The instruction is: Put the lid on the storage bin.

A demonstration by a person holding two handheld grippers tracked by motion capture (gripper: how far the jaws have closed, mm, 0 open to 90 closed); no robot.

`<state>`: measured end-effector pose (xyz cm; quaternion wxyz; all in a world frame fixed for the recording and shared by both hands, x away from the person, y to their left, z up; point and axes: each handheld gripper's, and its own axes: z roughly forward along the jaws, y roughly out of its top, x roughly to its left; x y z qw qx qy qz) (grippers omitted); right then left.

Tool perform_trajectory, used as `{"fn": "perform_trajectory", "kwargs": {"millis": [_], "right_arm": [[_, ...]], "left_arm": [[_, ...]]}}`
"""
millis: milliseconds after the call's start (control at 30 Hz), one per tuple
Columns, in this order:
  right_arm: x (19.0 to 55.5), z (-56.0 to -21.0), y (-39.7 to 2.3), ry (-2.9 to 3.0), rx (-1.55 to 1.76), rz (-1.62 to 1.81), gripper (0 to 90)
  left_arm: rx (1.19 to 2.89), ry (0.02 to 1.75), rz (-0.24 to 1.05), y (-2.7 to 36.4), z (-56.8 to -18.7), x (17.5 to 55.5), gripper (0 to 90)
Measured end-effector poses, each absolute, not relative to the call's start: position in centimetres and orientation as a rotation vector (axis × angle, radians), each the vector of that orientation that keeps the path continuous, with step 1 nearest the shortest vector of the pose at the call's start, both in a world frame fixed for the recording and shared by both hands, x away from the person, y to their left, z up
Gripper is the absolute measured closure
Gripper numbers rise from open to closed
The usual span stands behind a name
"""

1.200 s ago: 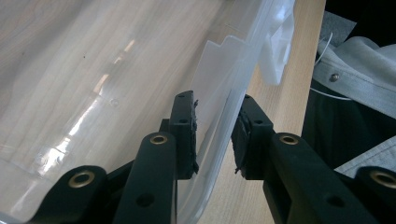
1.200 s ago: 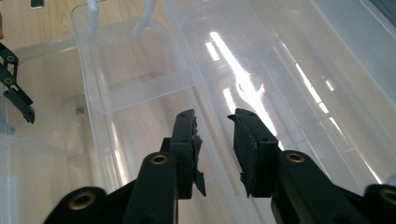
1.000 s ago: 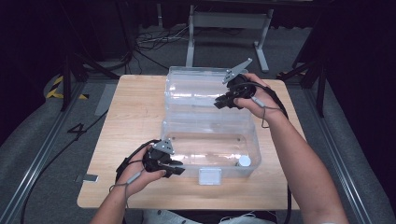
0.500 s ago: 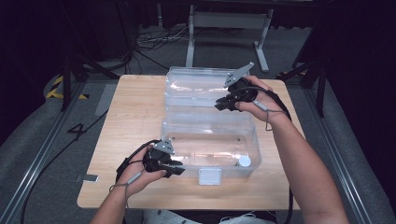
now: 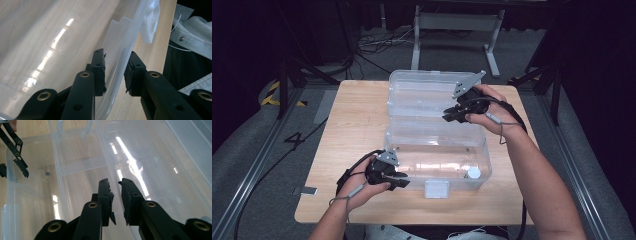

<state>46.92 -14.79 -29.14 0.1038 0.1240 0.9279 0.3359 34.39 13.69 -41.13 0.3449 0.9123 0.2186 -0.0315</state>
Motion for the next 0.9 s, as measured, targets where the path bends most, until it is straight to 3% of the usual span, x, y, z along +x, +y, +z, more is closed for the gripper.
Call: {"fn": "perform_trajectory", "kwargs": {"millis": [900], "right_arm": [[43.3,-28.6,-14.6,2.736,0.265,0.940,77.7]], "left_arm": [[2.433,0.547,-0.034,13.3,-41.0,34.3,73.9]]}}
